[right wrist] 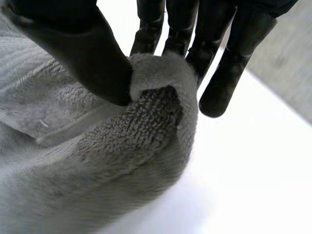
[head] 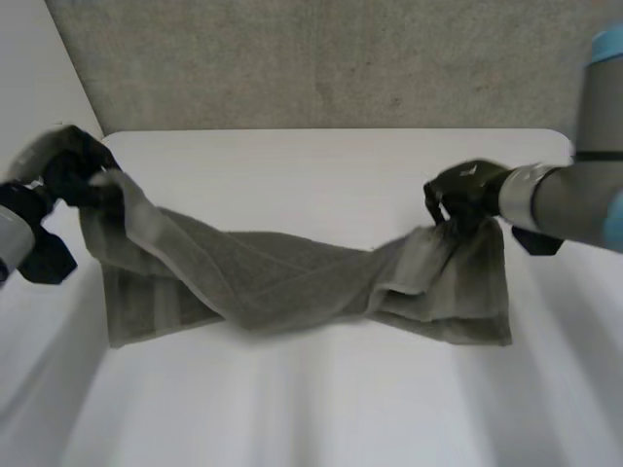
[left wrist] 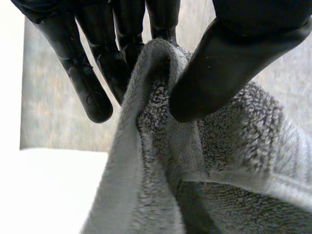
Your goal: Fold the towel.
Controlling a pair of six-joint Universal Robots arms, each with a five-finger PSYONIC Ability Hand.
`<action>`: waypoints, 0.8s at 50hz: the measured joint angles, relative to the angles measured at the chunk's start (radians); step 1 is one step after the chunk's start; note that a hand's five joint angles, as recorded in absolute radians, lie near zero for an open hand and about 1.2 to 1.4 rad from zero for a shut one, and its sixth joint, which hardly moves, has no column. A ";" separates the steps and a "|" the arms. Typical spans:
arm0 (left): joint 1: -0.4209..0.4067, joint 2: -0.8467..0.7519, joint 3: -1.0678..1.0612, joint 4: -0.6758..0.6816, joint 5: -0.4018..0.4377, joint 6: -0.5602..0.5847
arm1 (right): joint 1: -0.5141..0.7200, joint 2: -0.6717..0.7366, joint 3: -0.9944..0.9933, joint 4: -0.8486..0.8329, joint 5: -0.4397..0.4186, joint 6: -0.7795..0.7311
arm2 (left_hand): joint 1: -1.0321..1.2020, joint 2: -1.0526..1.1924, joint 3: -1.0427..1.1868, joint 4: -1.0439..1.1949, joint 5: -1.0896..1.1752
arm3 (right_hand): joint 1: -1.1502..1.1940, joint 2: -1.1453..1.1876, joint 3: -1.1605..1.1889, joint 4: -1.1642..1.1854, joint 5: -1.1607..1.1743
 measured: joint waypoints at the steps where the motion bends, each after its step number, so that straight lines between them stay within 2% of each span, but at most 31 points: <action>1: -0.002 -0.009 0.000 0.000 -0.001 0.001 | 0.005 0.034 -0.032 0.005 0.022 -0.008 | 0.000 0.000 0.000 0.000 0.000 | -0.087 -0.066 -0.070 -0.071 -0.071; 4: -0.014 -0.064 0.007 -0.001 -0.004 0.004 | 0.031 0.173 -0.187 0.012 0.134 -0.012 | 0.000 0.000 0.000 0.000 0.000 | -0.623 -0.615 -0.610 -0.601 -0.631; 7: -0.018 -0.097 0.015 -0.002 -0.007 0.005 | 0.049 0.231 -0.274 0.003 0.192 0.028 | 0.000 0.001 0.000 0.000 0.000 | -0.829 -0.823 -0.831 -0.824 -0.859; 10: -0.020 -0.113 0.021 -0.002 -0.010 0.005 | 0.059 0.230 -0.298 -0.008 0.197 0.087 | 0.000 0.001 0.000 0.000 0.000 | -0.836 -0.829 -0.844 -0.847 -0.879; 15: -0.018 -0.119 0.024 -0.002 -0.012 0.005 | 0.065 0.121 -0.184 -0.054 0.132 0.163 | 0.000 0.001 0.000 0.000 0.000 | -0.836 -0.829 -0.844 -0.848 -0.879; 21: -0.017 -0.114 0.017 0.001 -0.012 0.006 | 0.065 -0.110 0.165 -0.231 0.069 0.164 | 0.000 0.001 0.000 0.000 0.000 | -0.836 -0.829 -0.844 -0.848 -0.879; 26: -0.017 -0.110 0.012 0.002 -0.011 0.007 | 0.065 -0.212 0.387 -0.397 0.066 0.129 | 0.000 0.001 0.000 0.000 0.000 | -0.836 -0.829 -0.844 -0.848 -0.870; 32: -0.016 -0.107 0.008 0.003 -0.011 0.008 | 0.074 -0.207 0.498 -0.550 0.107 0.125 | 0.000 0.002 0.000 0.000 0.000 | -0.836 -0.829 -0.844 -0.848 -0.853; 40: -0.015 -0.104 0.003 0.003 -0.012 0.009 | 0.127 -0.118 0.493 -0.636 0.196 0.227 | 0.000 0.002 0.000 0.000 0.000 | -0.836 -0.829 -0.844 -0.848 -0.853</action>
